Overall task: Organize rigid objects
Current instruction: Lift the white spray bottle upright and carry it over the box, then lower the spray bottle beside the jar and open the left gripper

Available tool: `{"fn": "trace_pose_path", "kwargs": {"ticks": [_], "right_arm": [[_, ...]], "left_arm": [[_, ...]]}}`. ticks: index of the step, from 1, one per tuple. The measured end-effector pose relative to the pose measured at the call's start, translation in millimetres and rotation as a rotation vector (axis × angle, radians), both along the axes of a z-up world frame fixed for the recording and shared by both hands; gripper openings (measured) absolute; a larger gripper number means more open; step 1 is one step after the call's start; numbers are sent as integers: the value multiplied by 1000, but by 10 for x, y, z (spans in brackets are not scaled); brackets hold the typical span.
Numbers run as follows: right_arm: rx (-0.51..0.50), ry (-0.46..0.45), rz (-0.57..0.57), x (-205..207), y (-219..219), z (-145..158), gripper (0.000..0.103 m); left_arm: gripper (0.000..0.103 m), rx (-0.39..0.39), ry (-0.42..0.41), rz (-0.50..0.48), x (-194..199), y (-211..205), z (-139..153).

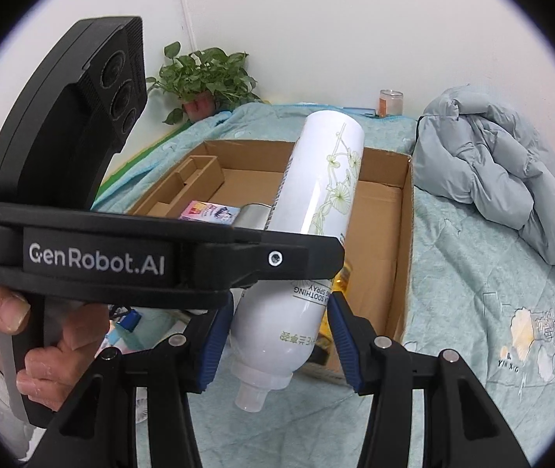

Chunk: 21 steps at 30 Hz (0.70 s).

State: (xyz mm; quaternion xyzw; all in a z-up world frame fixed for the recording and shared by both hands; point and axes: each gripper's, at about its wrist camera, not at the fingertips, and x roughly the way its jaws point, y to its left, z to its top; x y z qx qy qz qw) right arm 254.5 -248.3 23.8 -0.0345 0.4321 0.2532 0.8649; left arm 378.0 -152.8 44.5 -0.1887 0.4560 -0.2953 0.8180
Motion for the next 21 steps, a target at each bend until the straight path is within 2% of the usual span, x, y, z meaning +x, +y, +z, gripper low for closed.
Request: {"fn": "trace_pose_path", "kwargs": {"ticks": [5, 8, 12, 15, 21], "right_arm": [[-19, 13, -4, 177, -53, -137, 49], [-20, 16, -19, 262, -109, -229, 48], [-53, 33, -33, 371, -150, -423, 46], [-23, 72, -54, 457, -220, -562, 46], [-3, 99, -92, 471, -259, -596, 46]], "left_arm": [[43, -10, 50, 6, 287, -110, -207], [43, 14, 59, 3, 369, -192, -307], [42, 49, 112, 2, 547, -319, -526], [42, 60, 142, 6, 632, -364, -664], [43, 80, 148, -6, 695, -447, -709]]}}
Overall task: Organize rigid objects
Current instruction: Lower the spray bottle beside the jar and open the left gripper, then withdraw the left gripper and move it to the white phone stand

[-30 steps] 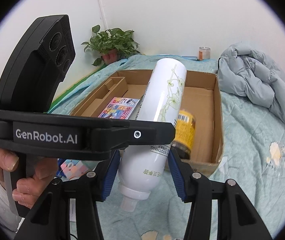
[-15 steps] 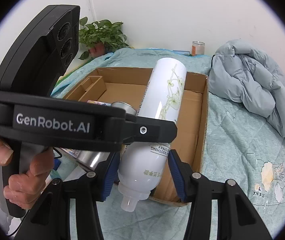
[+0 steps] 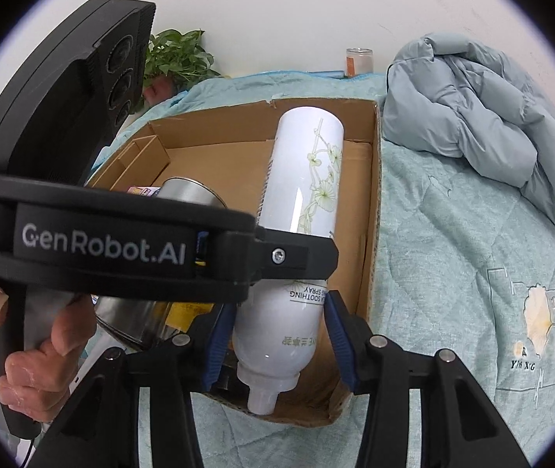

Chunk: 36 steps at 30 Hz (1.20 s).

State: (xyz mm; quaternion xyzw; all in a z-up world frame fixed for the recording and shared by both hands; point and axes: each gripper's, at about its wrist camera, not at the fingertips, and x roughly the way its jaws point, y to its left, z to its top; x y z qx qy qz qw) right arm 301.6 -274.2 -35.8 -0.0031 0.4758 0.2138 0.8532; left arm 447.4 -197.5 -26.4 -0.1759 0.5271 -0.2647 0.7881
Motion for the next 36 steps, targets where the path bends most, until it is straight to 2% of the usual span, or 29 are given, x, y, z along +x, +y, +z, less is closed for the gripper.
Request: {"fn": "trace_pose_path", "kwargs": {"ticks": [4, 7, 10, 11, 12, 13, 14, 15, 16, 18, 19, 20, 21, 22, 24, 25, 26, 27, 28, 30, 32, 34, 36], "right_arm": [[-34, 9, -44, -17, -17, -21, 46], [21, 55, -72, -103, -104, -46, 46], [27, 33, -118, -288, -167, 7, 48], [26, 19, -133, -371, -185, 25, 58], [26, 5, -143, -444, -196, 34, 76], [27, -19, -157, -558, -203, 47, 83], [24, -34, -166, -608, -204, 49, 85], [4, -54, -187, -698, -174, 45, 85], [-6, -60, -199, -730, -148, 36, 85], [8, -73, -208, -864, -53, 7, 84], [25, -87, -201, -931, -18, 6, 84], [37, -100, -191, -964, -7, 5, 73], [38, -130, -176, -1067, 51, 24, 52], [32, -148, -166, -1145, 89, 46, 45], [57, -181, -136, -1284, 141, 95, 43], [72, -192, -122, -1347, 150, 120, 45], [118, -176, -90, -1432, 175, 147, 61], [124, -179, -71, -1518, 210, 174, 89], [120, -188, -61, -1573, 241, 190, 96], [104, -225, -32, -1686, 318, 234, 100], [89, -240, 4, -1777, 398, 249, 100], [86, -221, 24, -1841, 471, 233, 100], [104, -188, 46, -1901, 535, 202, 100]], "left_arm": [[48, -46, -4, -5, -88, 51, 30], [49, 7, -58, 1, -282, 124, 96], [51, 96, -156, 18, -618, 301, 230], [62, 134, -211, 27, -762, 378, 304], [69, 171, -268, 45, -912, 470, 384], [86, 204, -323, 73, -1053, 561, 453], [99, 238, -399, 118, -1237, 682, 543], [103, 249, -453, 147, -1354, 773, 600], [102, 255, -505, 177, -1481, 867, 653], [102, 295, -541, 235, -1672, 1032, 682], [97, 321, -552, 263, -1751, 1095, 674], [68, 357, -570, 292, -1864, 1173, 654], [46, 379, -570, 293, -1929, 1222, 629], [5, 373, -529, 272, -1980, 1299, 585], [3, 306, -474, 297, -2149, 1525, 563], [7, 308, -494, 319, -2246, 1606, 580], [25, 342, -530, 346, -2372, 1655, 617], [47, 376, -544, 364, -2454, 1691, 645], [102, 409, -550, 383, -2521, 1726, 675], [101, 412, -605, 423, -2716, 1875, 753], [101, 393, -585, 415, -2824, 1997, 807], [101, 379, -583, 434, -2957, 2109, 836], [101, 411, -585, 452, -3094, 2190, 832]]}}
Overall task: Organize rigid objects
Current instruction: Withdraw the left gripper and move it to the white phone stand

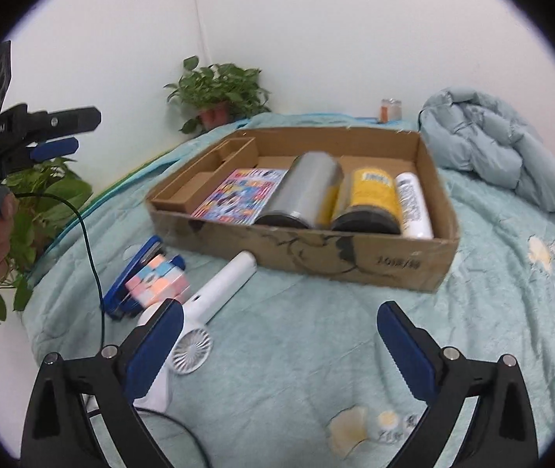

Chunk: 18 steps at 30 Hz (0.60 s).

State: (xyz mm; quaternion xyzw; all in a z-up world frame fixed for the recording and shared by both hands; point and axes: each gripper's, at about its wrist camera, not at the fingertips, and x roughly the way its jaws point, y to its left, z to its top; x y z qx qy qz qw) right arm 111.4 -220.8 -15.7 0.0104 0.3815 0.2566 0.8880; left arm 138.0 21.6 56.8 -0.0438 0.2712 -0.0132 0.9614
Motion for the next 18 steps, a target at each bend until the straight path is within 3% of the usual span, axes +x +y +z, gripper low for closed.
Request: {"fn": "trace_pose_path", "kwargs": {"ticks": [7, 13, 16, 18], "right_arm": [[3, 17, 108, -424, 140, 42, 100], [-61, -39, 194, -766, 10, 409, 100], [-88, -31, 203, -888, -167, 568, 100], [-90, 10, 226, -936, -231, 573, 100]], "left_arm": [[101, 117, 19, 78, -508, 365, 131], [102, 249, -6, 154, -960, 752, 459], [102, 216, 46, 87, -1065, 807, 288], [102, 135, 121, 14, -1063, 790, -19]]}}
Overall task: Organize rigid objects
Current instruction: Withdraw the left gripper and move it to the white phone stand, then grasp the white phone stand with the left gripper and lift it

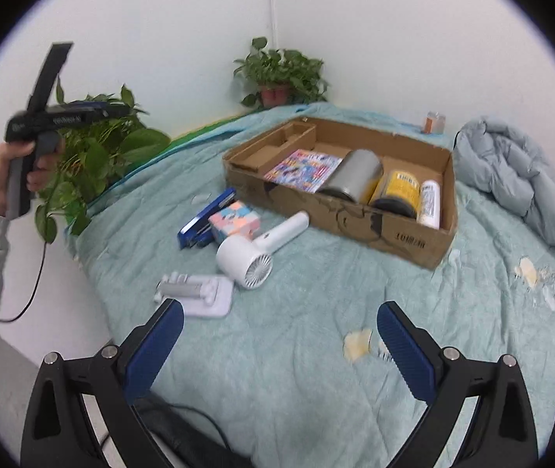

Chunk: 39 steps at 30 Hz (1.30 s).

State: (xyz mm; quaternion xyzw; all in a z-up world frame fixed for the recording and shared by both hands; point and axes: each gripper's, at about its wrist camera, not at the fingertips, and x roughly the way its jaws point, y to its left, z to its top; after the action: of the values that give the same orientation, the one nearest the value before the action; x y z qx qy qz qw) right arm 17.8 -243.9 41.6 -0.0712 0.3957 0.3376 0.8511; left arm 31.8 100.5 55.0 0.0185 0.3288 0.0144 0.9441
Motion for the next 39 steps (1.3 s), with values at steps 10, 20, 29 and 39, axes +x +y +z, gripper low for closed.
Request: {"fn": "trace_pose_path", "kwargs": {"ticks": [10, 20, 29, 39], "right_arm": [[43, 143, 41, -116, 646, -735, 100], [-38, 126, 185, 115, 1266, -1121, 100], [-36, 170, 270, 211, 1552, -1258, 100], [124, 275, 197, -158, 1119, -1158, 100]], "left_arm": [[90, -557, 368, -144, -184, -200, -1568], [78, -662, 417, -162, -270, -350, -1826], [75, -560, 441, -189, -70, -376, -1781], [75, -462, 454, -337, 356, -749, -1714]]}}
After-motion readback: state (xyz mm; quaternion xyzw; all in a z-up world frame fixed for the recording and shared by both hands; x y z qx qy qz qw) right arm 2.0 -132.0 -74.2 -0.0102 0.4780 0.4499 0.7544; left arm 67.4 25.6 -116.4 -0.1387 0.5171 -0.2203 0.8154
